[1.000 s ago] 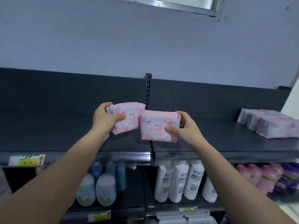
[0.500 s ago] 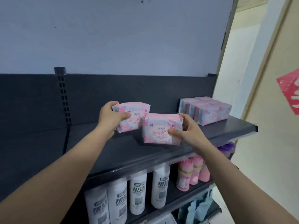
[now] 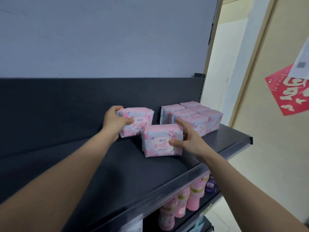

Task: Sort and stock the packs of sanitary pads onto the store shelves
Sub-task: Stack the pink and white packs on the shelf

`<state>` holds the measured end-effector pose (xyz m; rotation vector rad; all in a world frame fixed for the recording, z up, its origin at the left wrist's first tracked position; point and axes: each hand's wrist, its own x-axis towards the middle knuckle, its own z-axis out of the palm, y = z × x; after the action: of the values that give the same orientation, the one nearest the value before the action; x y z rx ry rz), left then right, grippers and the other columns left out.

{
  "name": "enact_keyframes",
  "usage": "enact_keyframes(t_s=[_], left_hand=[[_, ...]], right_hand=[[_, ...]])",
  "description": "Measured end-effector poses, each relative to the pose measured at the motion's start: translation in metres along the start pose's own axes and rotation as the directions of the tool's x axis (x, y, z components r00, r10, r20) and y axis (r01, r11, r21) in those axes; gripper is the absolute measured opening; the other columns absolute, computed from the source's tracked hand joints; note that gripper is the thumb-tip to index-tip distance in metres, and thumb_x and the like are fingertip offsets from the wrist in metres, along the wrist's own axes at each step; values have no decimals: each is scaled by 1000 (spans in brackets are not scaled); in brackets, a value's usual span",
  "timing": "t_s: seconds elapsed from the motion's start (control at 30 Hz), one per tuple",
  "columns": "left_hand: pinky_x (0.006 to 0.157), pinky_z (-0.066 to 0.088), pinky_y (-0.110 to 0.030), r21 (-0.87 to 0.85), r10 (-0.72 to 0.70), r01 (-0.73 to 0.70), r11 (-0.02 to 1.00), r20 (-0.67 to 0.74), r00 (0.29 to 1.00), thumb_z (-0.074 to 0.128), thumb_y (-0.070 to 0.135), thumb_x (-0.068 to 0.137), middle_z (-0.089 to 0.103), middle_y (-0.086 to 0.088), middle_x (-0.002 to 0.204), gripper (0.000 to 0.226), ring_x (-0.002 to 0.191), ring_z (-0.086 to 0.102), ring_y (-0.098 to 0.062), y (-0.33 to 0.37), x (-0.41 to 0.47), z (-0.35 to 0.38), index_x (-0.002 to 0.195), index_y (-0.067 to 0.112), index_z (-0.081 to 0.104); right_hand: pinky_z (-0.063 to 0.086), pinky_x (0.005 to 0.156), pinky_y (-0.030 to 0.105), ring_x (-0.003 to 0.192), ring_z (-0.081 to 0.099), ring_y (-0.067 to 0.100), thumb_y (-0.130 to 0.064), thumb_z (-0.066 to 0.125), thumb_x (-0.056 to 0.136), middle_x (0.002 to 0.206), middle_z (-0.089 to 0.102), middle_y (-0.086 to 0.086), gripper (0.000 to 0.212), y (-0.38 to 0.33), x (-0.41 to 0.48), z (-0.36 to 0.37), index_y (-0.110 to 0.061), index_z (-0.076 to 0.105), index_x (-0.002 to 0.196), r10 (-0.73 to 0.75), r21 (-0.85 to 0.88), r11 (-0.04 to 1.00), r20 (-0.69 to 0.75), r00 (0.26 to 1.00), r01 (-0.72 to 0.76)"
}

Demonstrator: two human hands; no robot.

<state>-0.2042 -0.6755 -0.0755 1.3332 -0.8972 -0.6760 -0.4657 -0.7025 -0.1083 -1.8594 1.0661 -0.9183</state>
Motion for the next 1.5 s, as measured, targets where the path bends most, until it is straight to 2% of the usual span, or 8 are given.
enact_keyframes(t_s=[0.13,0.43,0.67,0.83,1.13,1.27,1.43,1.5], left_hand=[[82,58,-45,66,-7,7,998,11,1000,79,-8,70,63,-5,112,53,98,66,-23,-13,26,18,108,19,55],[65,53,-28,140,-8,10,990,-9,1000,81,-4,69,66,-8,107,43,79,63,-14,-37,63,40,102,13,59],[76,41,-22,587,237,-194,786,4,972,84,22,70,57,-5,107,34,85,52,-13,-39,78,54,101,26,70],[58,49,-21,384,106,-107,917,24,994,68,-4,79,65,0,84,28,72,60,-14,-35,78,64,100,15,66],[61,54,-25,193,-8,-13,981,105,994,55,-16,85,59,-3,79,42,71,57,-17,-28,61,67,88,25,60],[71,52,-32,219,-57,16,976,181,982,52,-11,82,62,-10,100,45,86,57,-23,-23,50,65,118,14,61],[78,55,-30,332,-198,16,943,522,829,70,-5,61,56,-2,133,97,116,60,-22,-21,38,52,141,36,34],[87,56,-36,391,-186,-10,920,460,868,78,-4,62,57,-3,131,105,114,61,-24,-26,34,59,144,35,27]], right_hand=[[44,91,16,112,53,14,-12,72,85,122,53,-8,53,3,26,-4,-26,48,131,-90,-208,972,82,993,105],[43,88,32,108,54,27,-20,66,86,120,51,6,46,-3,81,-5,-30,54,130,-244,-657,689,187,952,306],[23,81,34,108,46,23,-27,63,82,102,67,-4,46,-7,117,-10,-39,55,126,-415,-883,288,234,879,371],[27,88,35,111,44,23,-26,58,84,111,66,-6,47,-5,132,-16,-38,54,129,-368,-874,316,245,897,369],[32,87,35,113,46,25,-25,63,82,114,63,-1,54,-7,144,-15,-35,48,133,-289,-886,309,260,921,347],[32,87,35,116,44,25,-24,61,82,118,61,0,53,-6,140,-19,-33,47,133,-260,-872,338,274,926,353],[35,90,37,119,42,27,-24,56,87,123,57,5,47,-6,137,-24,-29,48,134,-266,-891,302,263,927,340],[36,92,37,122,40,28,-21,53,90,127,52,7,46,-6,136,-24,-29,49,135,-285,-887,306,262,922,346]])
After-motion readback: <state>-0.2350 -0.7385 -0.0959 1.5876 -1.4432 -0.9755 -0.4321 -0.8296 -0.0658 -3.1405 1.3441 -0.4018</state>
